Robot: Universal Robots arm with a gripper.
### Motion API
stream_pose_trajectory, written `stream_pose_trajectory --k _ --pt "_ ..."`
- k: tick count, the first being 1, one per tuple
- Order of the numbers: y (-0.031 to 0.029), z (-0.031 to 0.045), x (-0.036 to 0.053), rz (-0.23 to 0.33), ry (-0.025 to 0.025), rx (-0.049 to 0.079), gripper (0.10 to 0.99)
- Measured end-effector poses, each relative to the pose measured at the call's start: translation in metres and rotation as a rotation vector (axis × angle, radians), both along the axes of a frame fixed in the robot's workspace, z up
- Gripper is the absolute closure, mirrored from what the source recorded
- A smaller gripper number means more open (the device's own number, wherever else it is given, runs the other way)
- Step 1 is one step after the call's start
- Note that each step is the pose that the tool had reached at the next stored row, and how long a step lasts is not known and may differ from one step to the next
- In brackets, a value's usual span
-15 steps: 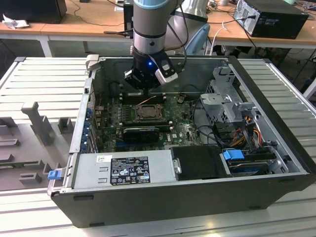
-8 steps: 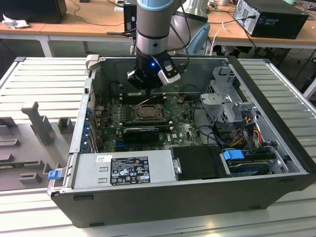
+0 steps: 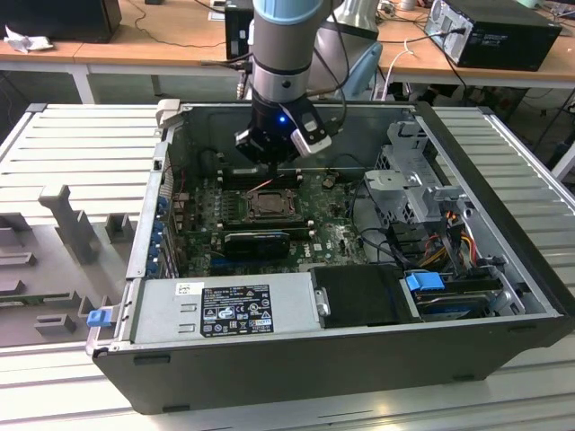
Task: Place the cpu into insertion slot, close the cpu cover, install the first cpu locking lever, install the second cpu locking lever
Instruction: 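Install the first cpu locking lever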
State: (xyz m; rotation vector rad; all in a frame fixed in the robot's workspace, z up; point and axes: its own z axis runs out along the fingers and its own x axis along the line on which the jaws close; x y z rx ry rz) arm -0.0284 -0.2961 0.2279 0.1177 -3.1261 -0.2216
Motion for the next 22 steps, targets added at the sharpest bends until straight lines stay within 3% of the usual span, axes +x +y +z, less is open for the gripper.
stream_pose_trajectory --k 12,22 --pt "0.0008 -0.013 0.0046 0.016 -0.0093 0.0 0.98" --pt "0.0008 -0.0206 0.0079 0.017 -0.0103 -0.002 0.98"
